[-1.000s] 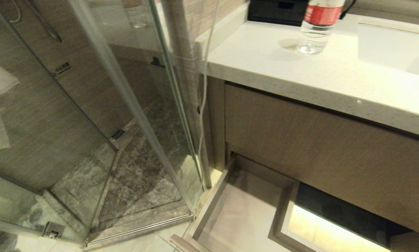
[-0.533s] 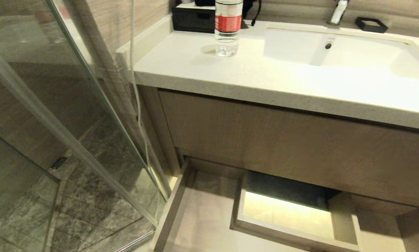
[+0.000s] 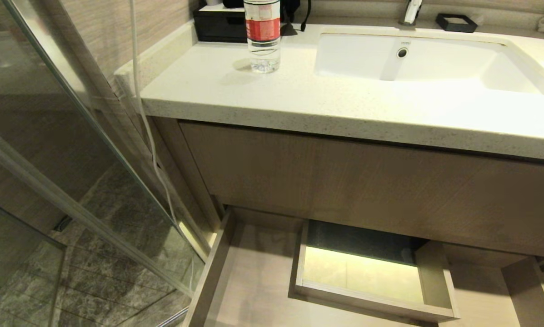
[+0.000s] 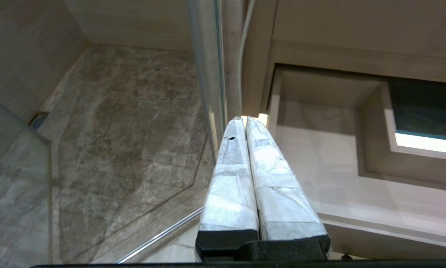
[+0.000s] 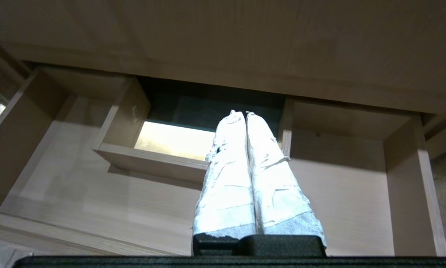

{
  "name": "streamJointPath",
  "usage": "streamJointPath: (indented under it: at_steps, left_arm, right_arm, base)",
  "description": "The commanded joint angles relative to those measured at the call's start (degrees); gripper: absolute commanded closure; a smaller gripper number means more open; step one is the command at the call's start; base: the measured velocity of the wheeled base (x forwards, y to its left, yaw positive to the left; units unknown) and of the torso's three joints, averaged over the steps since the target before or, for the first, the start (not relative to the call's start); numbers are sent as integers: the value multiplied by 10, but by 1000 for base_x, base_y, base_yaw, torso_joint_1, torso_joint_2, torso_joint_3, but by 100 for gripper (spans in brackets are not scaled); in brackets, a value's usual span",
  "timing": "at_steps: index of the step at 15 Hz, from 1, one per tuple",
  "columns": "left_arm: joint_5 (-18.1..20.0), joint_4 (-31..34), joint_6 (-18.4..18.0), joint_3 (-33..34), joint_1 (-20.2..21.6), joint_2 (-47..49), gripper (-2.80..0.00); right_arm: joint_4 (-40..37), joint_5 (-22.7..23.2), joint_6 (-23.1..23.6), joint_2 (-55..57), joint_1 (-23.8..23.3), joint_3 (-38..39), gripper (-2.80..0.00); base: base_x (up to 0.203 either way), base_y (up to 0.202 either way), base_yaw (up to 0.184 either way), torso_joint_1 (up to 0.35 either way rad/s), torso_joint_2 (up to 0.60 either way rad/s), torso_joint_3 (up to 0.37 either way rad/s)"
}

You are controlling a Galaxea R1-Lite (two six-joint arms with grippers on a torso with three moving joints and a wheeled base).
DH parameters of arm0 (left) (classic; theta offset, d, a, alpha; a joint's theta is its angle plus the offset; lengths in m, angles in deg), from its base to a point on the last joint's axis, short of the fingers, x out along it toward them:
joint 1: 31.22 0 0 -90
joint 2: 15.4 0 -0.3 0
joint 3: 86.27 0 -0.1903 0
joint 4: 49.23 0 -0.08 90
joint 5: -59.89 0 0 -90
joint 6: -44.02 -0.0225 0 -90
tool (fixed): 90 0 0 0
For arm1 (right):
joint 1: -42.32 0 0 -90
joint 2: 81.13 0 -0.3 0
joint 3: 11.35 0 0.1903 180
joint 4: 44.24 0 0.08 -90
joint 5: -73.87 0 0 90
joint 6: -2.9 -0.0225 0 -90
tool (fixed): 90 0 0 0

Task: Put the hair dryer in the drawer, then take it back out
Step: Pick up the hairdryer

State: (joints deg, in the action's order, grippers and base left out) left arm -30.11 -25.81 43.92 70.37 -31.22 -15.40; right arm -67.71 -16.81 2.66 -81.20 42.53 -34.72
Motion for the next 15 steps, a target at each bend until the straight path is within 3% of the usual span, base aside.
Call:
streamJointPath:
  at_steps: [1,11,15]
  left_arm:
    - [0,0,0,0,0,0,0]
    - [0,0,0,0,0,0,0]
    - [0,0,0,0,0,0,0]
  right_arm:
    - [0,0,0,1,1,0,0]
    - [0,-1,-17,1,0,0,0]
    - [0,-1,-17,1,0,0,0]
  base:
    - [0,0,0,0,0,0]
    - [0,0,0,0,0,0]
    - [2,5,-147,3,4,2]
